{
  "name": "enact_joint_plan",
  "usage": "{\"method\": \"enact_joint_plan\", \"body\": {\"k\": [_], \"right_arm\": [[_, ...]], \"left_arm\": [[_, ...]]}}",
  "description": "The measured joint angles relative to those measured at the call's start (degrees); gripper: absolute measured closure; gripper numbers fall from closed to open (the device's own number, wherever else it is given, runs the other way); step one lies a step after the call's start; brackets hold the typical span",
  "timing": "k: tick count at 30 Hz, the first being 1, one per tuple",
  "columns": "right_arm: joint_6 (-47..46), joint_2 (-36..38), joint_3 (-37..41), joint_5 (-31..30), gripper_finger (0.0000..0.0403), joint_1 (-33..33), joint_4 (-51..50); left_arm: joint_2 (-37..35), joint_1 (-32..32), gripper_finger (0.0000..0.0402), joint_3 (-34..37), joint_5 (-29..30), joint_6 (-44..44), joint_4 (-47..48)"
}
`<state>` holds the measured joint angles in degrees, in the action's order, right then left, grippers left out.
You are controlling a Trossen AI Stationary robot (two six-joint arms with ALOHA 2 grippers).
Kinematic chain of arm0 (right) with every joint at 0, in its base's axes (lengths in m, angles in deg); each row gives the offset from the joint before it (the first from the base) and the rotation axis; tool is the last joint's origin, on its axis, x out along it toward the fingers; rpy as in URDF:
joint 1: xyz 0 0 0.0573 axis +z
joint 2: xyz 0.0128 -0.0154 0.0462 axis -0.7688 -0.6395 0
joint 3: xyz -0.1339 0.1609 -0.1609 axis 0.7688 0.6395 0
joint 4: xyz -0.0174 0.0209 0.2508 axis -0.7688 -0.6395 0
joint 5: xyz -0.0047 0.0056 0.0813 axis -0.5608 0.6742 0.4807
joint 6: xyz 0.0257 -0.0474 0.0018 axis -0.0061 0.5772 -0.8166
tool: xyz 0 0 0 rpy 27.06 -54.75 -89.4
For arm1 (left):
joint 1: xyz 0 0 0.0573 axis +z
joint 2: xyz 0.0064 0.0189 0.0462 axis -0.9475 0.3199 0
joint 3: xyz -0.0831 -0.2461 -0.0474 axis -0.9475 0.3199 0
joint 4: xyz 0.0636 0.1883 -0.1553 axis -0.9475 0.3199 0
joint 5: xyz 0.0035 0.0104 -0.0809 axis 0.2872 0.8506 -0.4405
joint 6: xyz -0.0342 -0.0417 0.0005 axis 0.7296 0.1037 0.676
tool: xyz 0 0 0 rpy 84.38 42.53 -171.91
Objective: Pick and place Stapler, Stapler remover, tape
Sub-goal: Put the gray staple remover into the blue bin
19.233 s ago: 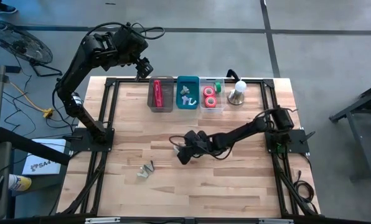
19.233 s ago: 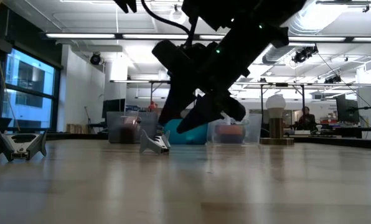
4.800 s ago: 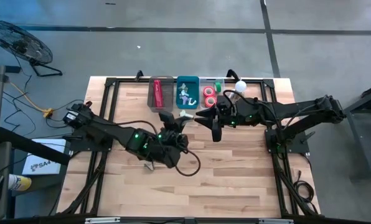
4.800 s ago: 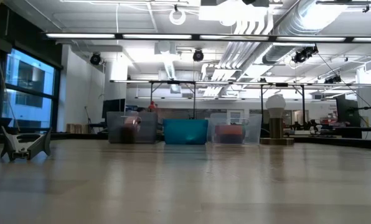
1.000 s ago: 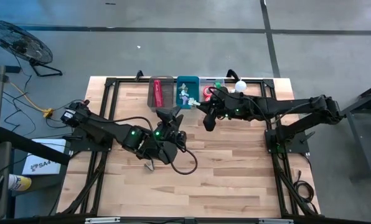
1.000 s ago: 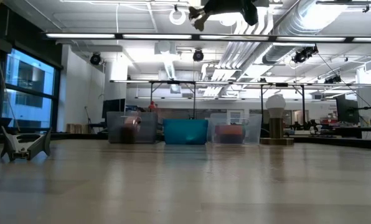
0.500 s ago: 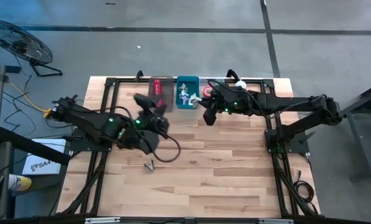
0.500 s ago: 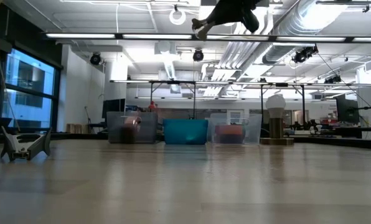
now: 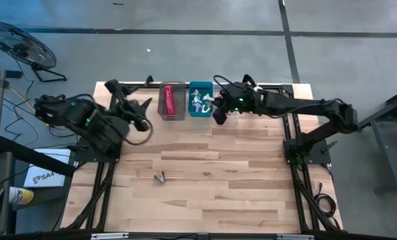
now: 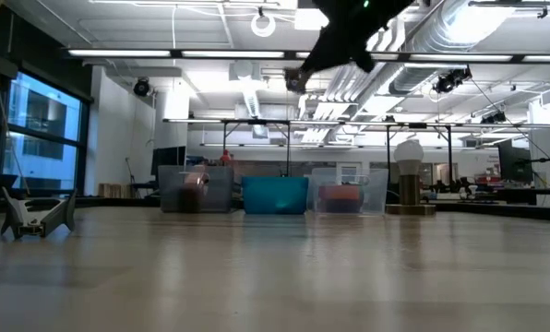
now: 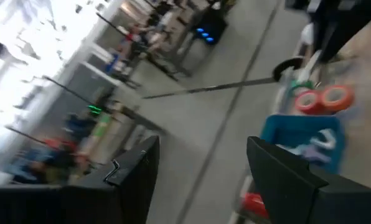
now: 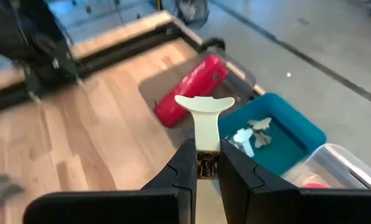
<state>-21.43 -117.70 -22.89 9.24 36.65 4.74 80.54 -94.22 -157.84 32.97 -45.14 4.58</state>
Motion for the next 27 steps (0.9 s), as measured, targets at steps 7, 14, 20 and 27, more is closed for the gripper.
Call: {"method": "enact_joint_plan", "body": {"k": [7, 14, 20, 27], "right_arm": [[3.92, -8.80, 0.00, 3.97, 0.0372, -5.25, 5.37], [7.71, -17.06, 0.00, 9.58, 0.0372, -9.50, 15.11], [1.41, -23.09, 0.00, 11.96, 0.0372, -12.50, 20.75], [-11.15, -27.03, 0.00, 12.46, 0.0372, -13.82, 22.08]], "left_arm": [[-5.85, 0.00, 0.0163, 0.00, -8.88, 5.75, 1.85], [-9.29, 0.00, 0.0163, 0.00, -15.14, 10.17, 2.07], [-10.02, 0.00, 0.0163, 0.00, -16.61, 12.60, 3.84], [-9.98, 0.00, 0.0163, 0.00, -16.78, 16.02, 7.32]]}}
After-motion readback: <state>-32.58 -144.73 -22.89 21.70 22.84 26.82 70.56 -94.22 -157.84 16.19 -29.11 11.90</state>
